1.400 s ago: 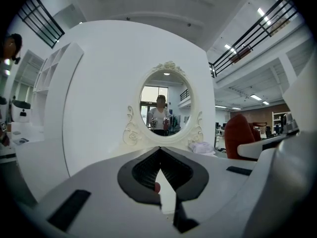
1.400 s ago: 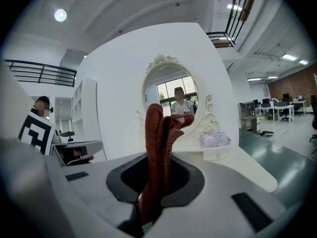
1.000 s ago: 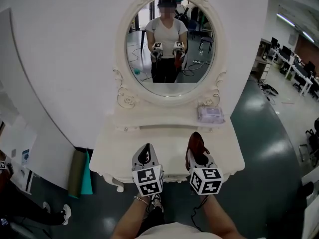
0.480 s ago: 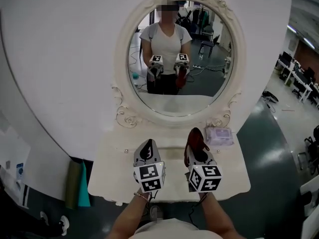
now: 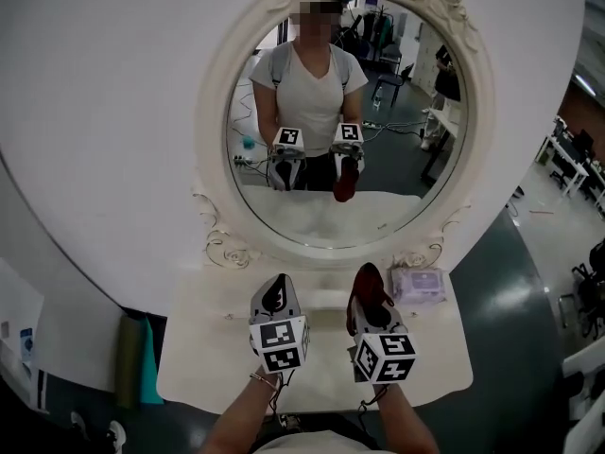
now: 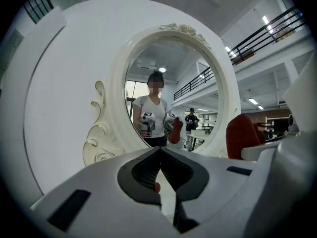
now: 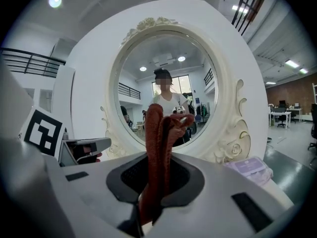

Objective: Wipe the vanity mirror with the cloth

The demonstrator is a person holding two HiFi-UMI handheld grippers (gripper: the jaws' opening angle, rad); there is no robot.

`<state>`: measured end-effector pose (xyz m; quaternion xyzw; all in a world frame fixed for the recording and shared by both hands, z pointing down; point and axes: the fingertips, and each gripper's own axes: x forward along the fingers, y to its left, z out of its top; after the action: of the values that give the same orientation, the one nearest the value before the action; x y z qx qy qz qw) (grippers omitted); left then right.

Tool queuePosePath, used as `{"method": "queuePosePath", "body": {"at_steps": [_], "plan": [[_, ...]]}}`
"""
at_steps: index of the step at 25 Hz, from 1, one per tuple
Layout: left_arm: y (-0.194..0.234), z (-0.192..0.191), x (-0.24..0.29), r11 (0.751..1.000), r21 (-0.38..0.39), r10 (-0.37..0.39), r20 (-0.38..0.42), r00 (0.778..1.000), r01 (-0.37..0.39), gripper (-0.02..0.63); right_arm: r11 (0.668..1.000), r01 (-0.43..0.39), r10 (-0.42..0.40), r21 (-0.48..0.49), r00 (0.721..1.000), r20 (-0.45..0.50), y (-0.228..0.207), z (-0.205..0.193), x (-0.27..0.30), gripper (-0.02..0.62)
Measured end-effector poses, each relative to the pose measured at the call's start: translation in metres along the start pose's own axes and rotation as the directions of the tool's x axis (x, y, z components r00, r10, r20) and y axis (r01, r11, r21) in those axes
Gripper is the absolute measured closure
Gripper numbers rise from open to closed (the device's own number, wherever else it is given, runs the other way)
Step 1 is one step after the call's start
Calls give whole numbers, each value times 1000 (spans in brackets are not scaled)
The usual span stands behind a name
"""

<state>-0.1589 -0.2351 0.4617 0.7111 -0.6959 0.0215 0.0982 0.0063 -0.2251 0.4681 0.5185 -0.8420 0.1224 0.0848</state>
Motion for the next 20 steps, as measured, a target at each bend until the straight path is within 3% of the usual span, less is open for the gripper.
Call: {"method": "queuePosePath", "body": {"at_steps": [5,11,16,20], "plan": [[-4,-8,16,1000,-12,18,-37,999,-18,603,999,-34,34,-9,999,-18,-9,6,20,535],[-5,9,22,1000,-4,31,-18,999,-31,603,997,-69,69,-27,998,-13,-12,21,30,535],[-2,23,27,1000,-1,2,-30,1000,-2,603,989,-111,110,-95,994,-14,-4,43,38,535],[4,55,32,1000,22,-20,-20,1000,21,603,969,-160,165,-191,986,10,11,83,44,535]]}}
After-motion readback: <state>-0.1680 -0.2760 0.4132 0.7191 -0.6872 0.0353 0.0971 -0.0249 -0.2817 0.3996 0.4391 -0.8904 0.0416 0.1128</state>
